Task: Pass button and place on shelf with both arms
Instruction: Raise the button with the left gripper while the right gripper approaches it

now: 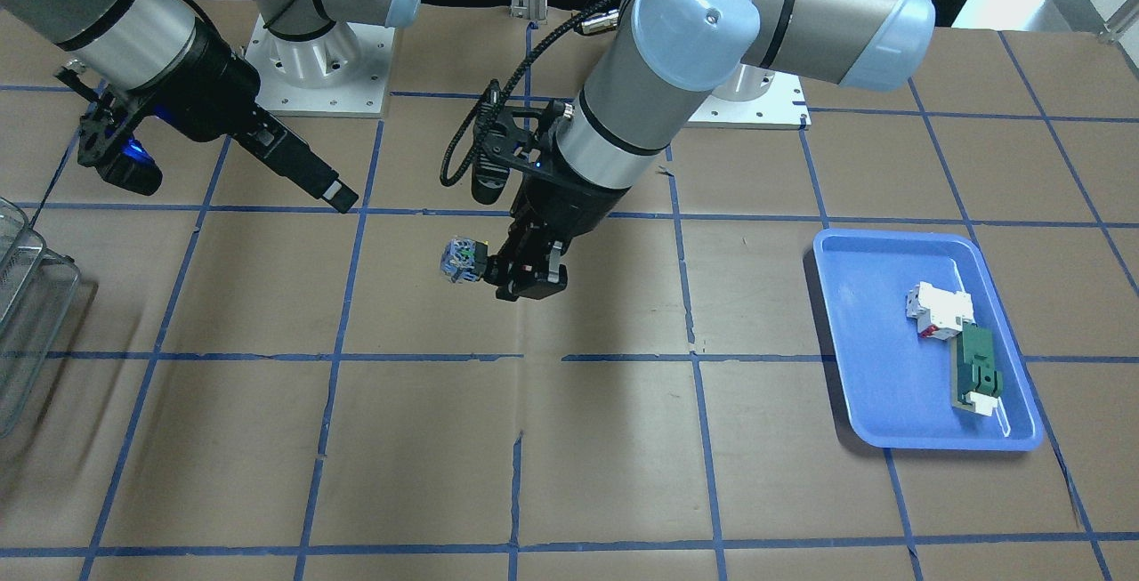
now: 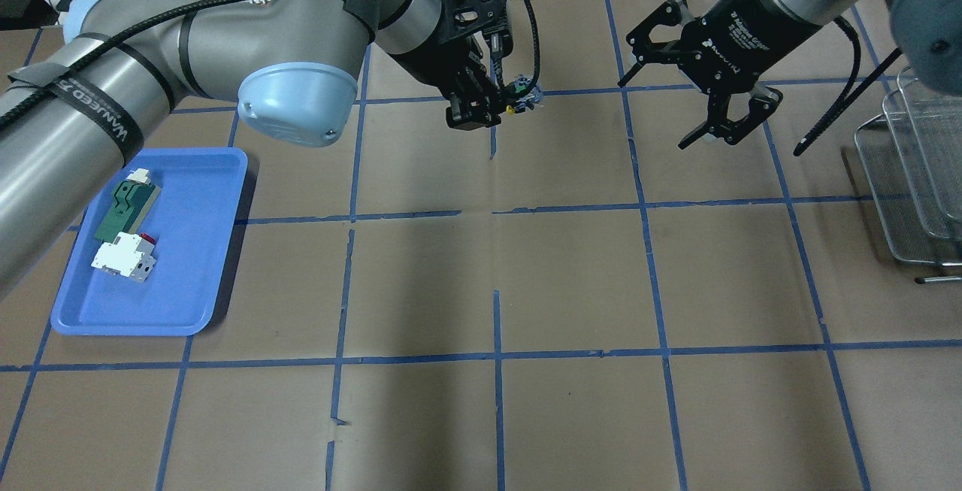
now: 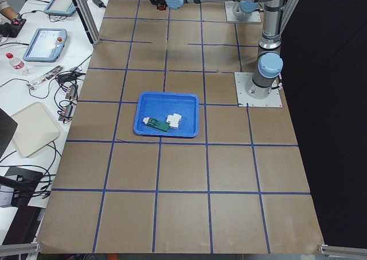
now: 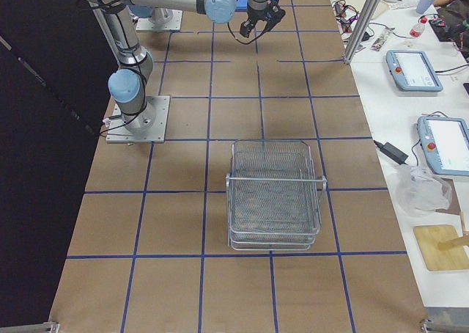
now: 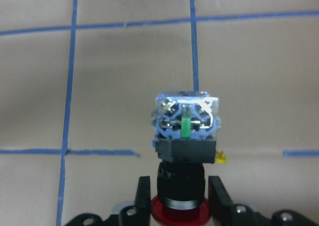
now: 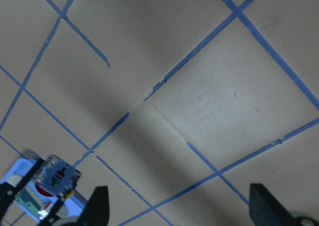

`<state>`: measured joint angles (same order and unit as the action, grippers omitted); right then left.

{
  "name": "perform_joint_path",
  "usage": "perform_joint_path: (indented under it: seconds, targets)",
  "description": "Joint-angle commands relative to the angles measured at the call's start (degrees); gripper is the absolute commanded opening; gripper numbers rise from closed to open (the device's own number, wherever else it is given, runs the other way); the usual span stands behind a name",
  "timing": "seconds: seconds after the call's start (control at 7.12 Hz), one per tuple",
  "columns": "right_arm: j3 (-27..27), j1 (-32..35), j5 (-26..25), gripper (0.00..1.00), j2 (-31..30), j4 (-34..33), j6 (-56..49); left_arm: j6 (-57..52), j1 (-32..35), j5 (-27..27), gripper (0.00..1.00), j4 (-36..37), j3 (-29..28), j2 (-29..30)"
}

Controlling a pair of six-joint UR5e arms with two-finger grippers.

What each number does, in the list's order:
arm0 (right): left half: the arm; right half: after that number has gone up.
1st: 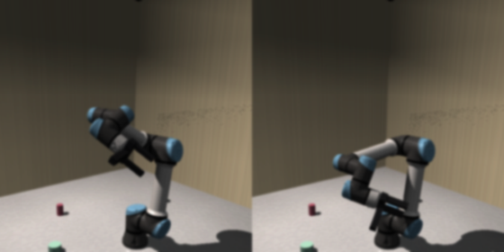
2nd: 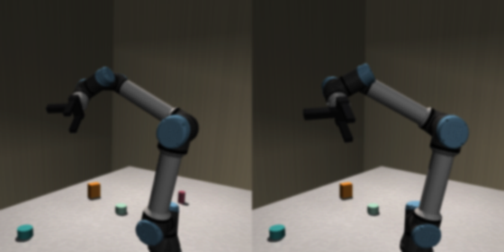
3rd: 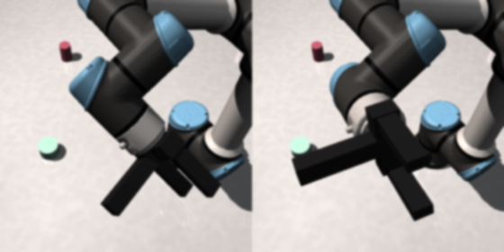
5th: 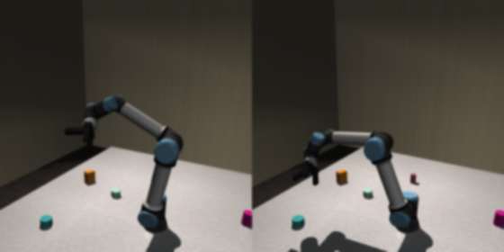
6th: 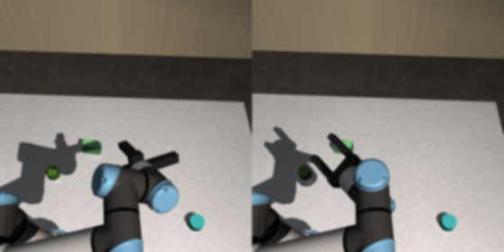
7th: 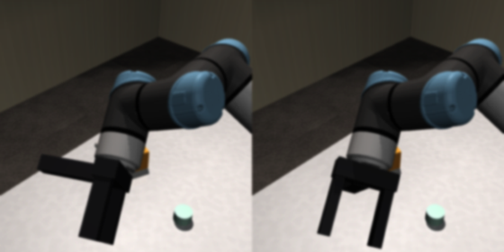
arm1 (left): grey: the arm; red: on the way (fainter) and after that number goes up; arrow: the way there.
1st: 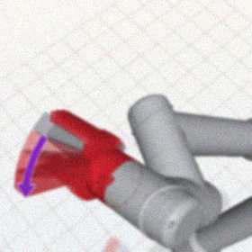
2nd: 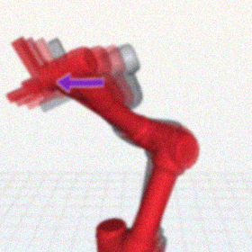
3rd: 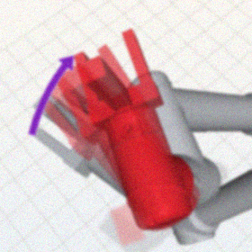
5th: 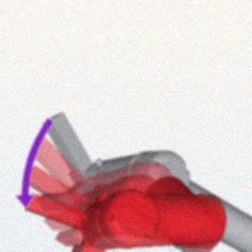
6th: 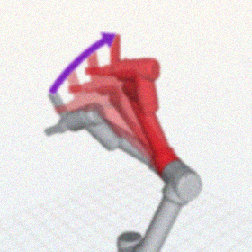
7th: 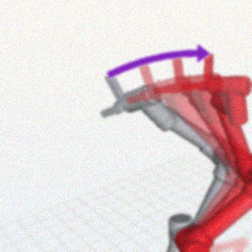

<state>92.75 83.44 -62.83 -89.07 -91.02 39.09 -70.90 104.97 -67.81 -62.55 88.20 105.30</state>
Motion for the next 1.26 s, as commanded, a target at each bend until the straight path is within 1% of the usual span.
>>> perform_joint_path:
  seconds: [0.0, 0.14, 0.28, 0.42, 0.56, 0.7, 0.84, 0.98, 1.12]
  targets:
    - [-0.20, -2.56, 6.55, 1.00, 0.57, -0.74, 8.52, 1.64, 1.55, 2.24, 0.00, 2.79, 0.04, -0.01]
    - [-0.20, -4.40, 11.63, 1.00, 0.91, -0.74, 8.72, 4.77, 2.07, 4.60, 0.00, 3.75, 0.04, -0.44]
    - [-0.20, -4.77, 15.42, 1.00, 1.35, -1.17, 11.51, 5.67, 2.95, 4.45, 0.00, 4.54, 0.04, -0.80]
    - [0.58, -4.60, 15.63, 1.00, 1.88, -1.18, 15.19, 5.68, 3.30, 4.44, 0.00, 6.03, 0.04, -0.63]
    - [0.59, -4.60, 17.72, 1.00, 3.02, -1.18, 15.66, 5.94, 3.39, 4.62, 0.00, 7.00, 0.04, -0.10]
    - [0.07, -4.69, 22.18, 1.00, 4.33, -1.61, 17.06, 5.95, 3.31, 4.62, 0.00, 7.01, 0.39, -0.27]
    - [-0.03, -4.69, 22.66, 1.00, 4.52, -2.49, 18.47, 5.95, 3.39, 4.62, 0.00, 7.01, 0.48, -0.27]
    - [0.32, -4.60, 24.23, 1.00, 4.52, -3.28, 19.09, 5.95, 3.40, 4.62, 0.00, 7.01, 0.74, -0.36]
    - [0.59, -4.60, 24.25, 1.00, 5.48, -3.38, 19.09, 5.95, 3.40, 4.71, 0.00, 7.01, 0.65, -0.45]
